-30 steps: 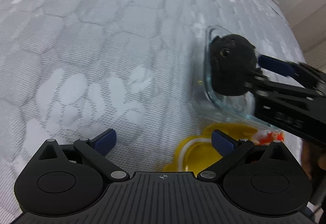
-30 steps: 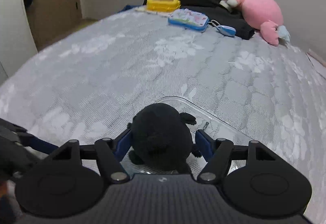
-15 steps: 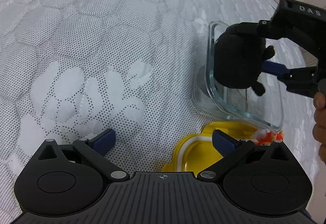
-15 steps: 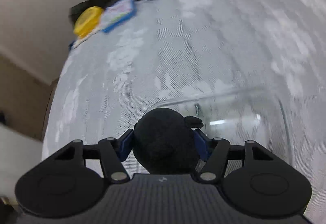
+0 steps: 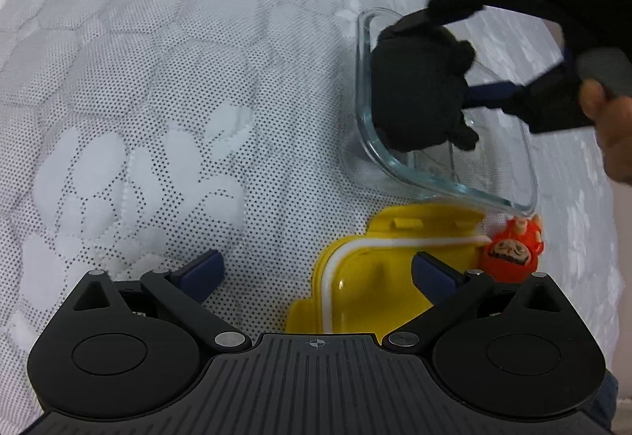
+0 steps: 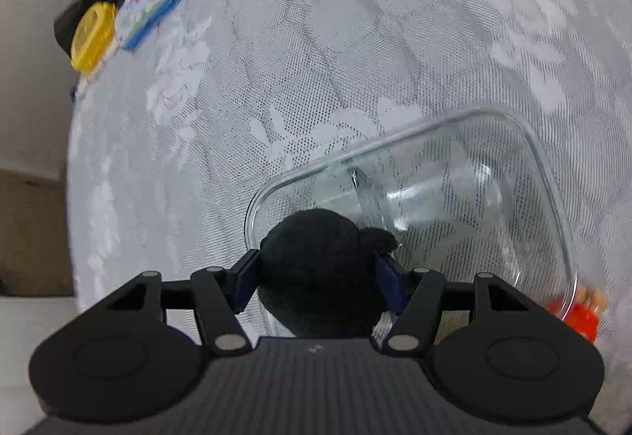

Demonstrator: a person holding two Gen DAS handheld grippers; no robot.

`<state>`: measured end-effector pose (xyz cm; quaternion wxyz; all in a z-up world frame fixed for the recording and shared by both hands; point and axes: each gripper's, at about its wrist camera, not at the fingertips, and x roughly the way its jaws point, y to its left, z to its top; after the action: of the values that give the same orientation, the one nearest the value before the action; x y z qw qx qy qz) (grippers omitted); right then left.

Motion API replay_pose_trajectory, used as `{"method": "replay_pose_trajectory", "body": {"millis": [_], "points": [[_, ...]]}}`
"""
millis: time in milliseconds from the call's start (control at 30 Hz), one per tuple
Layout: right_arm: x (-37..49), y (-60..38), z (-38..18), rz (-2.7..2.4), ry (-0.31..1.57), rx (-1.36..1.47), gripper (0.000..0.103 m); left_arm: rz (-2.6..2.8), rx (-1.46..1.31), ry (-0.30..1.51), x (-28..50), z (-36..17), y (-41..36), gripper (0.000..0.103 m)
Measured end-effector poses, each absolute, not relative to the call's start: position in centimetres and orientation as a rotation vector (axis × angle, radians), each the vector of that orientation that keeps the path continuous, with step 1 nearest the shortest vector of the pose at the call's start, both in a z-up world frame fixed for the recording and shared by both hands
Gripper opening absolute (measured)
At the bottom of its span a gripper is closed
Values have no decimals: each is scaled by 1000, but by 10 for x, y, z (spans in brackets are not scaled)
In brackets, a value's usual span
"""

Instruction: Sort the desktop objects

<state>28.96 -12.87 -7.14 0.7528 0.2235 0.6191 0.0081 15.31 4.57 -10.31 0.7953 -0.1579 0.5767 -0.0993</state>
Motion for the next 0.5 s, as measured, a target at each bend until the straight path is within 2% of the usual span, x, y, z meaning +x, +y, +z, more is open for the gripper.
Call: {"method": "replay_pose_trajectory", "body": {"millis": [300,333,400,433,500], "points": [[290,-101,-43,84,1309,176,69,-144,-156,1109,146,-84,39,103],[287,-99,-37,101,1274,133,66,-158,-156,1095,145,-81,39,103],[280,-91,-29,170,1225,37,52,-196,-170,1066,142,-75,39,103],[279,-88,-30,188,1230,18,40,-210,-174,1058,142,-75,37,103],[276,-83,-36,215,1249,-5,38,-216,-170,1057,140,-73,34,103]]}}
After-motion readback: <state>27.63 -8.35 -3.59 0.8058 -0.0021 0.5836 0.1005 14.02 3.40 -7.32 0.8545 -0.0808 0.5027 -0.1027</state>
